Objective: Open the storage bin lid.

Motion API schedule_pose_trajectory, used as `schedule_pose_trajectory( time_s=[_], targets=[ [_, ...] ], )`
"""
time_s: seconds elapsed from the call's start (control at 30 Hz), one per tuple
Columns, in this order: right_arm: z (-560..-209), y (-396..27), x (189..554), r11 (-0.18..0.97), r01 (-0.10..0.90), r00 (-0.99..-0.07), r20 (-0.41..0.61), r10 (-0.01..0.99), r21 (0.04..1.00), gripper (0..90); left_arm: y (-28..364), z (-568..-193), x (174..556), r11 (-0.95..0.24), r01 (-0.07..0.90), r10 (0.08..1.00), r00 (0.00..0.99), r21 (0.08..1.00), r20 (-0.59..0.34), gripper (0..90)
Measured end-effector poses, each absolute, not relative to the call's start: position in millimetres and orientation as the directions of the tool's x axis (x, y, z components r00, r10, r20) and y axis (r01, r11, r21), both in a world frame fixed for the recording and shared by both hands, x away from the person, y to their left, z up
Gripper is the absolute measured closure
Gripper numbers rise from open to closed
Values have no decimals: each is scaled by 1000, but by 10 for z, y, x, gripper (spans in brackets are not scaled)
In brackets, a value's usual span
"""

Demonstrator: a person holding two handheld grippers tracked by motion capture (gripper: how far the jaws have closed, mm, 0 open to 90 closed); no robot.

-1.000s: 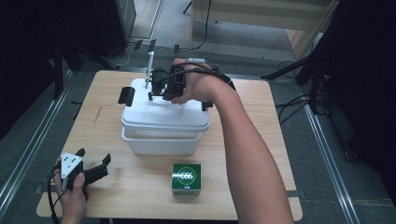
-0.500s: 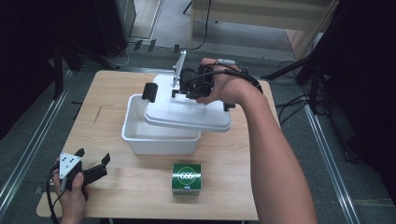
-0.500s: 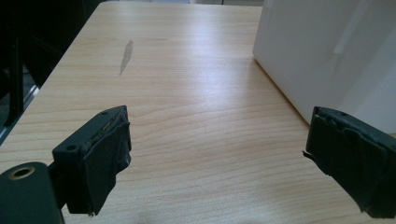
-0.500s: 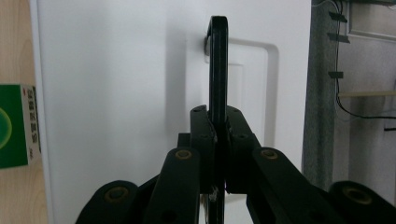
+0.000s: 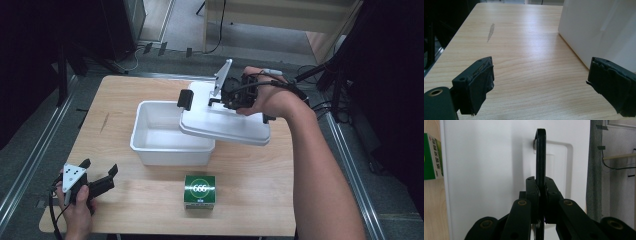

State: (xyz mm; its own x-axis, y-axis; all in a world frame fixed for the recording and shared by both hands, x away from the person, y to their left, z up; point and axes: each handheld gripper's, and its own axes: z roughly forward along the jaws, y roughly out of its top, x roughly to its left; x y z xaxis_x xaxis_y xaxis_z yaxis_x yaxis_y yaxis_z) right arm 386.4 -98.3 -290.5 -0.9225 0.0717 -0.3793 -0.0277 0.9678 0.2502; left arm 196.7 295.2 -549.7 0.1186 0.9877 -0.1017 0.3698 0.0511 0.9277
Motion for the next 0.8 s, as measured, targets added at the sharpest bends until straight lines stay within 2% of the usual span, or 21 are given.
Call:
schedule_pose_trajectory(
  time_s=[0.5, 0.8],
  targets=[
    [-2986, -1531, 3802, 976, 39, -914, -387, 121, 214, 851, 2972, -5497, 1966, 60, 365, 986, 123, 929, -112, 72],
    [-3089, -1888, 3770, 969, 89, -909, -378, 174, 231, 851, 2964, -5498, 1965, 56, 362, 987, 123, 931, -107, 71]
  ],
)
